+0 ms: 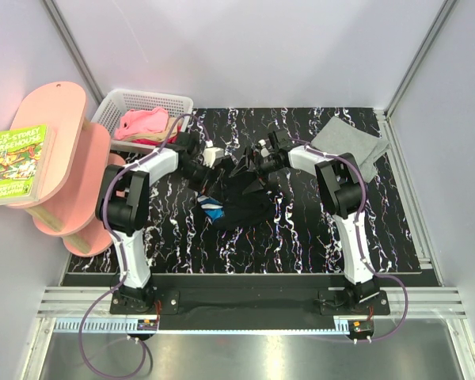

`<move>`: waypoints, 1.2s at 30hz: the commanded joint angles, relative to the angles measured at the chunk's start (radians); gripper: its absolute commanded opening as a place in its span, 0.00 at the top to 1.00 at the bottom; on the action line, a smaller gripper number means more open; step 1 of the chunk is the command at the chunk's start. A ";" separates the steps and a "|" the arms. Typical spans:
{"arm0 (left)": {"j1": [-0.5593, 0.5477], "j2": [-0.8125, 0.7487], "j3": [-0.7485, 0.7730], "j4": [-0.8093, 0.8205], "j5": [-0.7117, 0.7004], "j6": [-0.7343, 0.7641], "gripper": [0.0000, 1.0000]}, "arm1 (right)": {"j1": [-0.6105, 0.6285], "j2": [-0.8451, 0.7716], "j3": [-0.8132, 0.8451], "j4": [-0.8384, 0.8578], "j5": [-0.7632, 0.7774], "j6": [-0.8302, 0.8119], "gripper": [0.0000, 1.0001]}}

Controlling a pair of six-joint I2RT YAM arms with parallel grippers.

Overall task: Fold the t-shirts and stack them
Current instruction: Neatly place the folded tshirt to the corner

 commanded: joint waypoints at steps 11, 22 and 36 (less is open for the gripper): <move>-0.145 -0.424 -0.091 -0.111 -0.001 0.072 0.01 | -0.023 0.048 -0.022 0.001 0.056 -0.048 0.00; -0.201 -0.169 -0.157 -0.102 0.022 0.107 0.01 | -0.025 0.055 -0.025 0.001 0.058 -0.047 0.00; -0.198 -0.279 -0.105 -0.249 0.024 0.194 0.01 | -0.054 -0.024 -0.027 -0.002 0.050 -0.046 0.00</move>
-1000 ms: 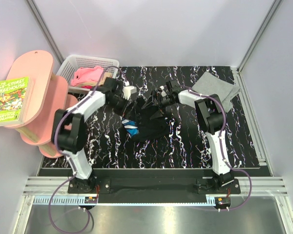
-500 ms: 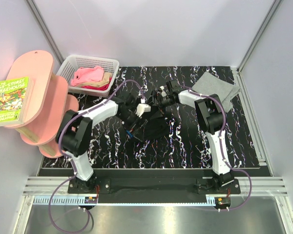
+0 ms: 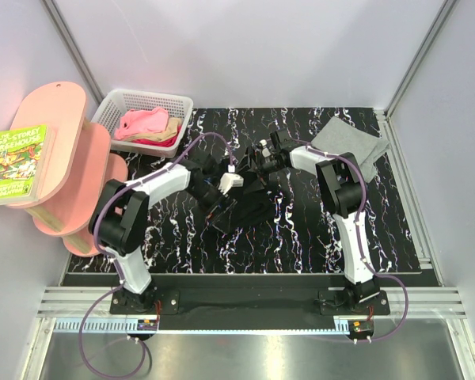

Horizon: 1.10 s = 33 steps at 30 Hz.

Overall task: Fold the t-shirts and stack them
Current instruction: Neatly place the folded tshirt to the corner

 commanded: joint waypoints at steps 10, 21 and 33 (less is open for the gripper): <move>0.102 -0.164 0.250 -0.308 0.020 0.101 0.01 | -0.189 -0.291 -0.198 -0.092 0.241 -0.229 0.00; 0.055 0.135 0.417 -0.251 -0.030 0.040 0.01 | -0.206 -0.211 -0.264 -0.084 0.276 -0.303 0.00; 0.016 0.199 0.334 -0.169 -0.104 0.030 0.01 | -0.167 -0.112 -0.253 -0.002 0.195 -0.297 0.00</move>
